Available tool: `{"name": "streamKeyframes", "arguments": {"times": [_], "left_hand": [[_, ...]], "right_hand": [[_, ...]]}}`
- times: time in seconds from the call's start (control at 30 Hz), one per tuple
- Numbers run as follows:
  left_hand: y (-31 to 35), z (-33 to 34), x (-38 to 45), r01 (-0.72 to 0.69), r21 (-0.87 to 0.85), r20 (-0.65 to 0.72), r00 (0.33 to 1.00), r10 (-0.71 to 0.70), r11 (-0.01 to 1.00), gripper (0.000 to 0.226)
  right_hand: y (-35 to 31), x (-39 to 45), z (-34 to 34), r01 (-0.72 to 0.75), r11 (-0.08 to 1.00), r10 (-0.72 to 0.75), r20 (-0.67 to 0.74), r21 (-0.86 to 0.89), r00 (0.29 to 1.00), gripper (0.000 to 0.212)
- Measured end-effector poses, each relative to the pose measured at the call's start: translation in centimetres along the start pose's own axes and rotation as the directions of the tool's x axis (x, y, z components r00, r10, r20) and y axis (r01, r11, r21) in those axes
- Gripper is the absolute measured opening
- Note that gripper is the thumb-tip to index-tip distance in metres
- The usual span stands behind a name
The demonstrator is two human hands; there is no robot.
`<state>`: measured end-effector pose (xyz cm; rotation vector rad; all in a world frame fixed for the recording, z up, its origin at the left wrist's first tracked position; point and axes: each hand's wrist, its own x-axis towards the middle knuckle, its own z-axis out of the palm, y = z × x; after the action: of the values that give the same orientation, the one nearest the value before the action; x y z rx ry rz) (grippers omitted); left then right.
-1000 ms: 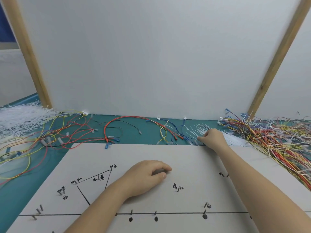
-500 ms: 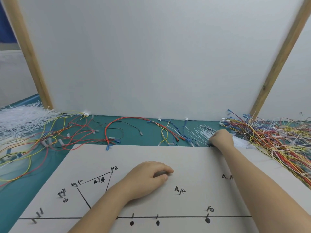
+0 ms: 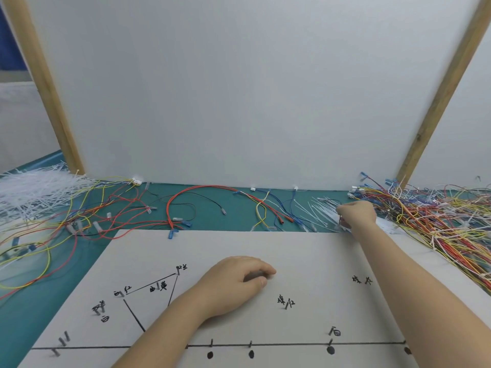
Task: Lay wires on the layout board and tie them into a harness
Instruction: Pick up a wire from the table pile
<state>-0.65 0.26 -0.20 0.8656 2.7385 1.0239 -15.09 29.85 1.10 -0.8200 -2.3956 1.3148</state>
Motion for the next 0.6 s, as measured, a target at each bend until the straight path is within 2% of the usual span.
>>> {"name": "streamKeyframes", "arguments": {"times": [0.03,0.1,0.17,0.23,0.3,0.37,0.4,0.43,0.5,0.6], "left_hand": [[0.0,0.0,0.0,0.003,-0.002,0.002,1.000,-0.003,1.000,0.029],[-0.2,0.1,0.0,0.013,-0.014,0.012,1.000,-0.013,1.000,0.029],[-0.3,0.2,-0.1,0.040,-0.075,0.011,0.999,-0.039,0.996,0.028],[-0.3,0.4,-0.2,0.074,-0.232,-0.018,0.997,-0.081,0.970,0.025],[-0.1,0.5,-0.1,0.082,-0.395,-0.076,0.990,-0.121,0.915,0.024],[0.3,0.3,-0.2,0.057,-0.450,-0.162,0.976,-0.144,0.891,0.017],[0.5,0.0,-0.3,0.036,-0.451,-0.202,0.969,-0.142,0.892,0.009],[0.5,-0.1,-0.3,0.016,-0.425,-0.244,0.961,-0.131,0.905,0.014],[0.4,-0.4,-0.4,0.030,-0.361,-0.296,0.944,-0.145,0.932,0.034],[0.4,-0.9,-0.6,0.067,-0.392,-0.307,0.931,-0.199,0.918,0.032]], "right_hand": [[-0.1,-0.1,-0.1,-0.037,0.989,0.033,0.029,0.142,0.999,0.019],[-0.9,-1.4,-0.3,-0.123,0.900,0.057,0.165,0.419,0.985,0.017],[-2.0,-3.8,-0.5,-0.203,0.787,-0.015,0.347,0.582,0.938,0.012],[-3.0,-7.2,-0.7,-0.234,0.782,-0.117,0.504,0.578,0.856,0.012],[-3.6,-10.9,-0.5,-0.205,0.832,-0.223,0.649,0.516,0.727,0.016],[-3.8,-14.6,-0.2,-0.166,0.861,-0.308,0.752,0.481,0.583,0.019],[-3.9,-16.3,0.1,-0.136,0.871,-0.340,0.780,0.472,0.526,0.019],[-3.9,-17.7,0.5,-0.087,0.884,-0.362,0.789,0.460,0.496,0.017],[-3.9,-19.5,1.2,0.012,0.894,-0.388,0.762,0.447,0.519,0.015],[-4.0,-20.3,1.8,-0.019,0.860,-0.402,0.700,0.510,0.590,0.013]]}}
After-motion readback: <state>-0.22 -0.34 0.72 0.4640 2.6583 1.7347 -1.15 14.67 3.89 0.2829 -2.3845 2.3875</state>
